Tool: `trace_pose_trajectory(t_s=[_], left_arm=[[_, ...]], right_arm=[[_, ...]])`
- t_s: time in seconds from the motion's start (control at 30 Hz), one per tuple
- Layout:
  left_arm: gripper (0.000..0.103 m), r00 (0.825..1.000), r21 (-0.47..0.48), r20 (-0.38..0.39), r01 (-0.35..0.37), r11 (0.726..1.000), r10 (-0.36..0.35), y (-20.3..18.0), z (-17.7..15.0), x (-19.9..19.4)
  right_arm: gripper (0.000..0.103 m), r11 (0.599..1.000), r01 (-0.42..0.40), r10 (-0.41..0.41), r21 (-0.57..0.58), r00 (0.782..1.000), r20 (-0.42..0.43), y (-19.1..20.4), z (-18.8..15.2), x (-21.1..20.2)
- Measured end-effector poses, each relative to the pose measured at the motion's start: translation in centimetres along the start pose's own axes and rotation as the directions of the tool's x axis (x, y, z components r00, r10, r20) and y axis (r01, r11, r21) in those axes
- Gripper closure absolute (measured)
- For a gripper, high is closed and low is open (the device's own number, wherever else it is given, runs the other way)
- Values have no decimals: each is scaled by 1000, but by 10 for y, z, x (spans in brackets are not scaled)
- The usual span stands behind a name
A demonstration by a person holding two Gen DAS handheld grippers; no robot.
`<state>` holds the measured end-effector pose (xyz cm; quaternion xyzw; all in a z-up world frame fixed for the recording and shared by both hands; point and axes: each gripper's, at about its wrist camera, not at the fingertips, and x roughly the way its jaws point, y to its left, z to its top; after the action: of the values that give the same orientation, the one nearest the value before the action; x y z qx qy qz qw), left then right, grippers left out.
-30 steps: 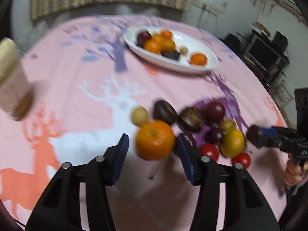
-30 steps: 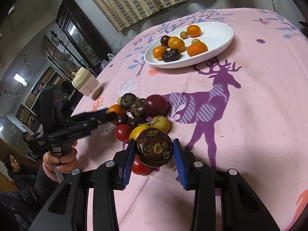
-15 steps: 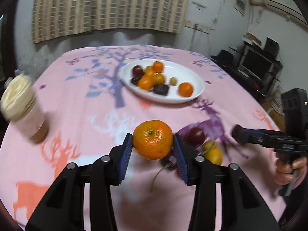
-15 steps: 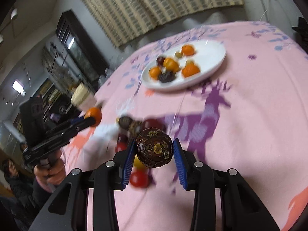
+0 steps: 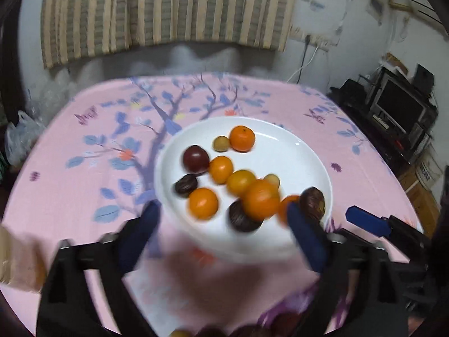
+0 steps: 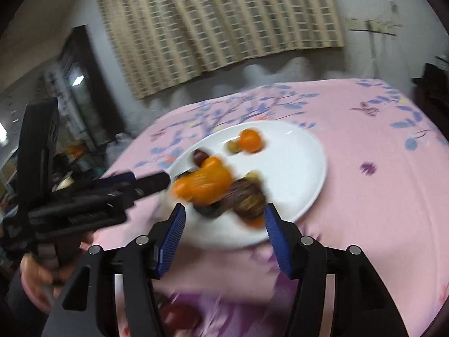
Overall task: Organize fruits
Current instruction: 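Carry a dark plum with the right tool while the left tool carries a mandarin, both onto plate, then grasp a yellow tomato with the right tool while the left tool grasps a red tomato, both onto plate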
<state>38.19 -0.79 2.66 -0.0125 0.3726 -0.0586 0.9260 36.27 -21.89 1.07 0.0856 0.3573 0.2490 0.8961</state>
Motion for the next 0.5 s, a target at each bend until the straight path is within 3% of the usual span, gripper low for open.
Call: trace_pose_trajectory(t_s=[0.1, 0.23, 0.33, 0.5], left_arm=[[7, 1000, 28, -1, -24, 999, 24, 10, -33, -31], [7, 1000, -38, -19, 18, 999, -19, 25, -87, -70], [7, 998, -89, -4, 59, 994, -60, 37, -118, -87], [7, 999, -97, 7, 43, 994, -42, 42, -143, -100]], right_arm=[[43, 998, 18, -21, -63, 999, -47, 15, -26, -19], [42, 992, 57, -70, -109, 990, -125, 41, -64, -42], [42, 990, 36, -58, -136, 986, -158, 55, -85, -51], [42, 990, -19, -18, -137, 965, -262, 66, -109, -44]])
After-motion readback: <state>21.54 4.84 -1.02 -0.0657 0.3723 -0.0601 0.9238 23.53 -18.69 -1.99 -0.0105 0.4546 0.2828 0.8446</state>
